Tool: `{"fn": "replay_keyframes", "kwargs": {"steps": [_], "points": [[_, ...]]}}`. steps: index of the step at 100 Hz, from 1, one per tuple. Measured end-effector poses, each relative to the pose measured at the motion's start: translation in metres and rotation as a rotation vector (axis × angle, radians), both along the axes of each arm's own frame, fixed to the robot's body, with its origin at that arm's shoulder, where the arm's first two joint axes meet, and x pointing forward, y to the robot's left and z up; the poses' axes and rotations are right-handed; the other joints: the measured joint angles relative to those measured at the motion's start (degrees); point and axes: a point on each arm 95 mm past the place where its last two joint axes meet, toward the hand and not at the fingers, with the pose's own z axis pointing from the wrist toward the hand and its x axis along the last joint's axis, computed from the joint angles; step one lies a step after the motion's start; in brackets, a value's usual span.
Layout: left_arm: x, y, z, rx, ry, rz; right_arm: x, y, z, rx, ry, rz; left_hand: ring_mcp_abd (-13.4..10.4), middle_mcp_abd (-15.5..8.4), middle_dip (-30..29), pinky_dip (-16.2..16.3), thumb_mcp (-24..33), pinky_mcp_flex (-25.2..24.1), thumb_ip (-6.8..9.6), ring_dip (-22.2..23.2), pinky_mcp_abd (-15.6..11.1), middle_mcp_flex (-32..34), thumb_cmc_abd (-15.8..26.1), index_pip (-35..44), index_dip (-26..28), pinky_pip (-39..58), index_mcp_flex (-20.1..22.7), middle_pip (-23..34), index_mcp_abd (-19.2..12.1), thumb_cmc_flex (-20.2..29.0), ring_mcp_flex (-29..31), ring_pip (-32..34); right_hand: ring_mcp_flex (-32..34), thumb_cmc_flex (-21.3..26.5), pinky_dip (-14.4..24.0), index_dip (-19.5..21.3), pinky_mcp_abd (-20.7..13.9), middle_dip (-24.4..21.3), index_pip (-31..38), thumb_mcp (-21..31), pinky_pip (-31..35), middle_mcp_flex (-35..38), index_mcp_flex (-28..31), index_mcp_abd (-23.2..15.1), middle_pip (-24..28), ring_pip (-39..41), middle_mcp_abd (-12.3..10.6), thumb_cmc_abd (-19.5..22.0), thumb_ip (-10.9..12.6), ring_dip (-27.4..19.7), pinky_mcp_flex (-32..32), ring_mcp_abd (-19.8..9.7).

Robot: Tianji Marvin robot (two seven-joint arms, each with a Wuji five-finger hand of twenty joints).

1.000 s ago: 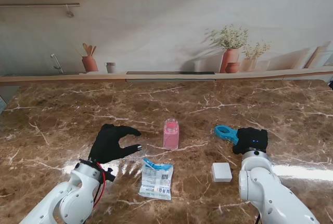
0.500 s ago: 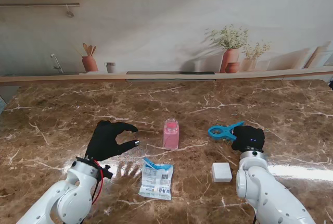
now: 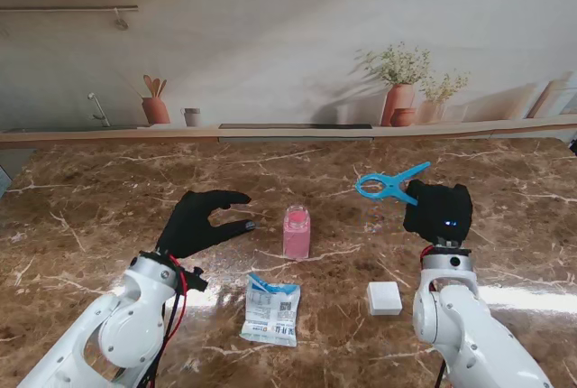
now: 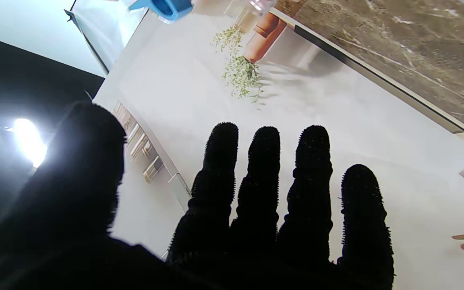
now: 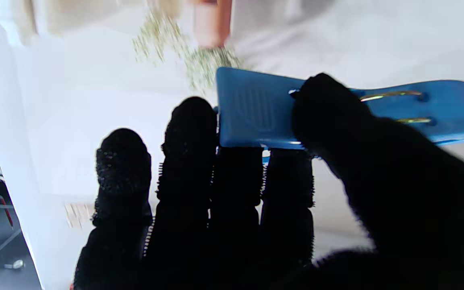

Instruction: Fill the seasoning bottle

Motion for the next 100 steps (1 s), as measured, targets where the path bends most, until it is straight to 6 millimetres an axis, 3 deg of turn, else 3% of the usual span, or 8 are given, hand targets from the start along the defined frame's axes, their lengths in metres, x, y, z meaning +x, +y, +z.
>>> {"fn": "replay_keyframes", "kwargs": {"steps": [8,16,42,55,75,83,90,100], "points": [[0.004,-0.007,0.011,-0.002,0.063,-0.025,-0.009,0.009,0.016,-0.002,-0.06,0.043,0.5,2.0,-1.8,0.1,-8.7,0.0,1.26,-1.6,-0.3,-3.8,2.5,-4.0,-2.7,0.5,-2.5,-1.5,2.8,2.1,-0.7,-1.4,0.0,0.0,0.0,0.0,0.0,0.0,0.0,0.0,0.0,0.0,0.0,0.0,0.0,0.0,0.0,0.0,0.0,0.0,0.0,0.0],[0.006,-0.016,0.022,0.012,0.145,-0.097,-0.017,0.02,0.03,-0.018,-0.117,0.093,0.9,2.2,-3.1,0.1,-17.3,0.0,1.77,-2.8,-0.5,-6.4,5.4,-7.3,-4.3,0.5,-5.1,-2.9,4.0,4.3,-0.7,-2.7,0.0,0.0,0.0,0.0,-0.1,0.0,0.0,0.0,0.0,0.0,0.0,0.0,0.0,0.1,0.0,0.0,0.0,0.0,0.2,0.0],[0.013,-0.035,0.044,-0.115,0.228,-0.188,-0.038,0.053,0.051,-0.086,-0.242,0.238,1.1,3.9,-4.6,0.1,-18.4,-1.5,1.77,-3.6,-1.2,-10.7,5.3,-11.0,-5.7,-0.5,-8.7,-3.9,7.2,2.4,-3.7,-4.4,0.0,0.0,0.0,0.1,-0.5,0.1,0.0,0.0,0.0,0.0,0.0,0.0,0.0,0.1,0.0,0.0,0.0,0.0,0.4,-0.1],[0.016,-0.047,0.05,-0.045,0.206,-0.219,-0.044,0.066,0.058,-0.09,-0.268,0.28,1.1,4.0,-5.2,0.1,-18.4,-1.5,1.77,-3.6,-1.3,-11.1,5.3,-11.0,-5.7,-0.8,-8.7,-4.1,7.3,2.4,-3.5,-4.4,0.0,0.0,0.0,0.1,-0.5,0.1,0.0,0.0,0.0,0.0,0.0,0.0,0.0,0.1,0.0,0.0,0.0,0.0,0.4,-0.2],[0.023,-0.061,0.053,-0.115,0.244,-0.255,-0.049,0.082,0.061,-0.075,-0.293,0.332,1.1,4.0,-5.2,0.6,-18.4,-1.5,1.77,-2.7,-1.8,-11.1,5.3,-10.8,-5.7,-0.8,-8.6,-3.4,7.3,2.4,-3.5,-4.4,0.0,0.0,0.0,0.1,-0.5,0.1,0.0,0.0,0.0,0.0,0.0,0.0,0.0,0.1,0.0,0.0,0.0,0.0,0.4,-0.2],[0.026,-0.066,0.051,-0.123,0.245,-0.253,-0.051,0.087,0.062,-0.071,-0.299,0.348,1.1,3.5,-5.2,1.5,-18.4,-1.4,1.77,-1.2,-1.8,-8.5,5.3,-8.3,-4.3,-0.8,-7.0,-1.4,6.1,2.7,-2.8,-3.0,0.0,0.0,0.0,0.1,-0.5,0.1,0.0,0.0,0.0,0.0,0.0,0.0,0.0,0.1,0.0,0.0,0.0,0.0,0.4,-0.2],[0.028,-0.07,0.05,-0.164,0.266,-0.251,-0.051,0.091,0.062,-0.07,-0.302,0.364,1.1,2.6,-3.7,2.6,-18.4,-1.3,1.77,1.4,-1.8,-3.9,4.8,-4.2,-2.1,-0.1,-3.5,-0.8,2.5,5.5,0.1,0.0,0.0,0.0,0.0,0.2,-0.5,0.1,0.0,0.0,0.0,0.0,0.0,0.0,0.0,0.1,0.0,0.0,0.0,0.0,0.4,-0.3],[0.029,-0.075,0.049,-0.184,0.26,-0.211,-0.051,0.094,0.063,-0.067,-0.305,0.376,1.2,0.5,-1.1,5.7,-18.4,0.7,1.77,5.8,-1.8,4.7,3.5,1.8,0.6,4.4,2.1,2.4,-2.0,13.0,6.4,6.4,0.0,0.0,0.0,0.2,-0.5,0.1,0.0,0.0,0.0,0.0,0.0,0.0,0.0,0.1,0.0,0.0,0.0,0.0,0.4,-0.3]]}}
